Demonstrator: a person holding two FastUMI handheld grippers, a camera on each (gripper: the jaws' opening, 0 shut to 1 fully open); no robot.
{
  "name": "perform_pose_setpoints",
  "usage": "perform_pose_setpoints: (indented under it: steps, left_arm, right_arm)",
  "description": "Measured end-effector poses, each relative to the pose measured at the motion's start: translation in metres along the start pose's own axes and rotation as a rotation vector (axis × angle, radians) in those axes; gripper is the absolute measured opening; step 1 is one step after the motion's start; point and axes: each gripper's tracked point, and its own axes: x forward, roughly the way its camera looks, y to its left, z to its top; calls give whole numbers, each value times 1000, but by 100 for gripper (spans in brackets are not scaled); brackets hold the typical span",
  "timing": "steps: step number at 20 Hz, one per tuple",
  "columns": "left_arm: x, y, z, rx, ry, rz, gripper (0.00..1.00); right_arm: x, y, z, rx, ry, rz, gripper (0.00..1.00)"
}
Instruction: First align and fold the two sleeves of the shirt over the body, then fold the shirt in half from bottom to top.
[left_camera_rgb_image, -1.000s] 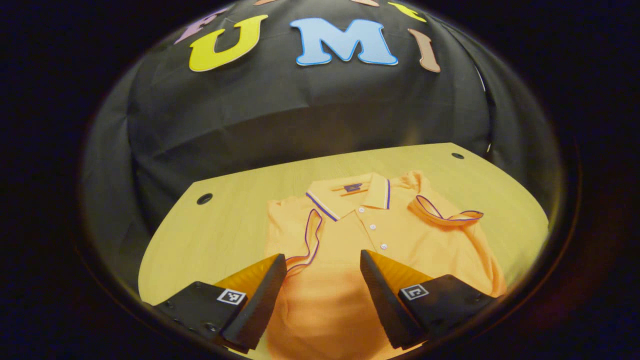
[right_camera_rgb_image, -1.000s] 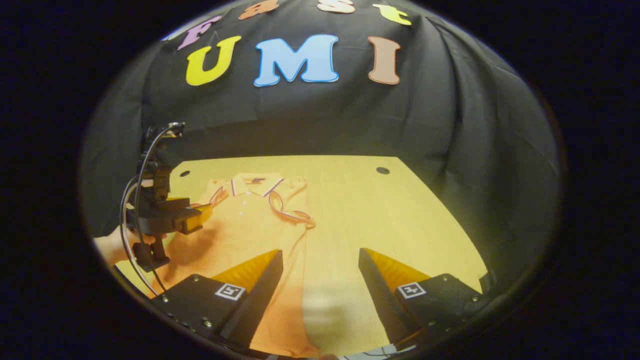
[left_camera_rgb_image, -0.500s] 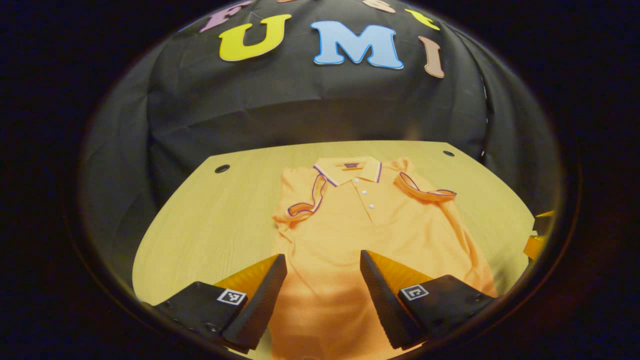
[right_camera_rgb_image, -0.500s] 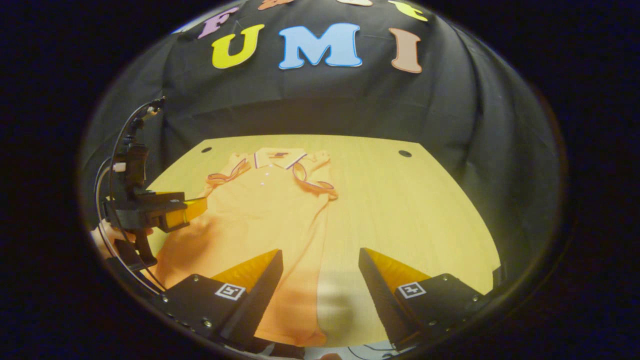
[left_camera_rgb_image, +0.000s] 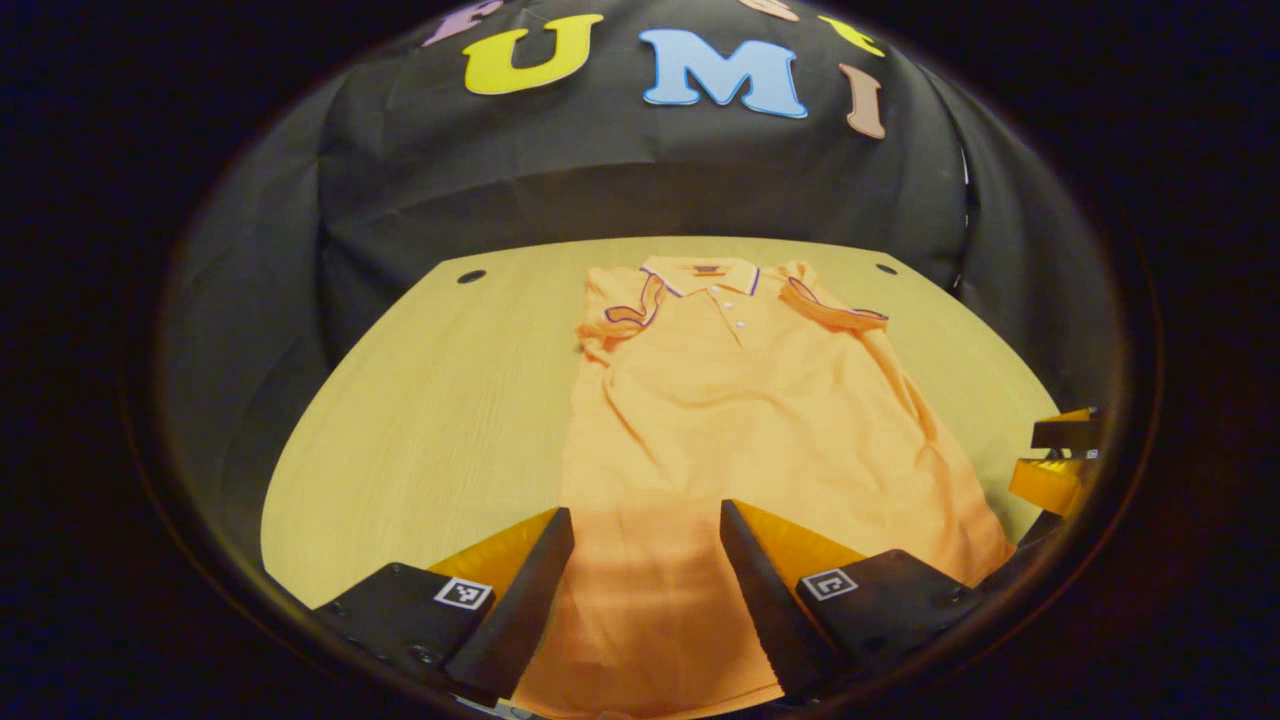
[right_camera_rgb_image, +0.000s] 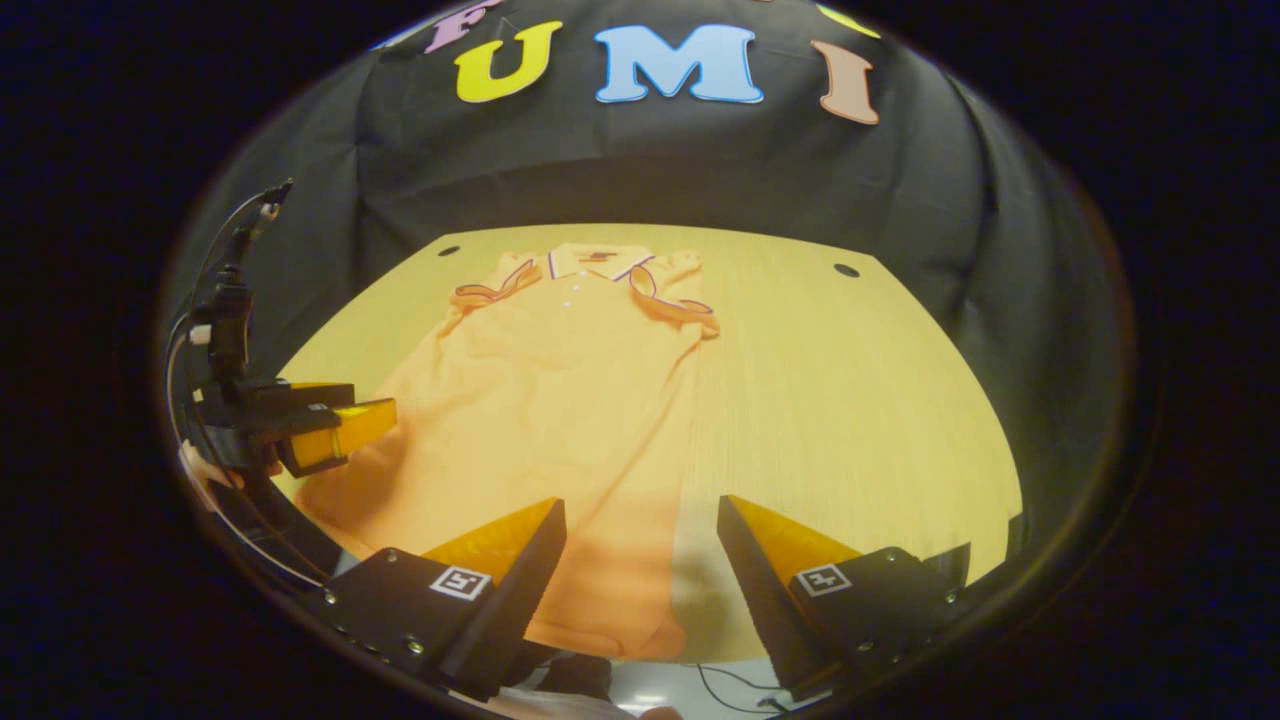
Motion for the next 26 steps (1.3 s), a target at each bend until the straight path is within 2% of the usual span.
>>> perform_pose_setpoints:
  steps: [2, 9, 10, 13, 18, 22, 23, 24, 25, 26]
  left_arm:
    - [-13, 4, -15, 7, 14, 2, 96]
    - [-49, 18, -68, -2, 80, 8, 96]
    - [-52, 17, -72, -11, 83, 6, 100]
    - [-59, 10, -90, -7, 105, 6, 100]
    - [-65, 7, -101, -7, 97, 16, 100]
    - [-65, 6, -99, -19, 89, 25, 99]
    - [-65, 4, -100, -17, 90, 24, 95]
    - [-65, -1, -101, -12, 92, 16, 93]
    - [-65, -5, -100, -1, 94, 13, 82]
    - [-64, -11, -99, 12, 94, -9, 74]
  right_arm:
    - [-1, 0, -12, 0, 26, 5, 95]
    - [-9, -2, -55, 4, 109, 17, 95]
    - [-9, -2, -62, 10, 121, 18, 95]
    - [-14, -2, -76, 19, 144, 22, 95]
    - [-13, 7, -93, 31, 178, 33, 95]
    - [-16, 9, -94, -5, 174, 4, 95]
    - [-17, 12, -96, -9, 172, 10, 94]
    - [-17, 13, -95, -3, 174, 13, 82]
    - [-17, 14, -94, 0, 172, 16, 74]
    - [-17, 15, -93, 6, 172, 21, 58]
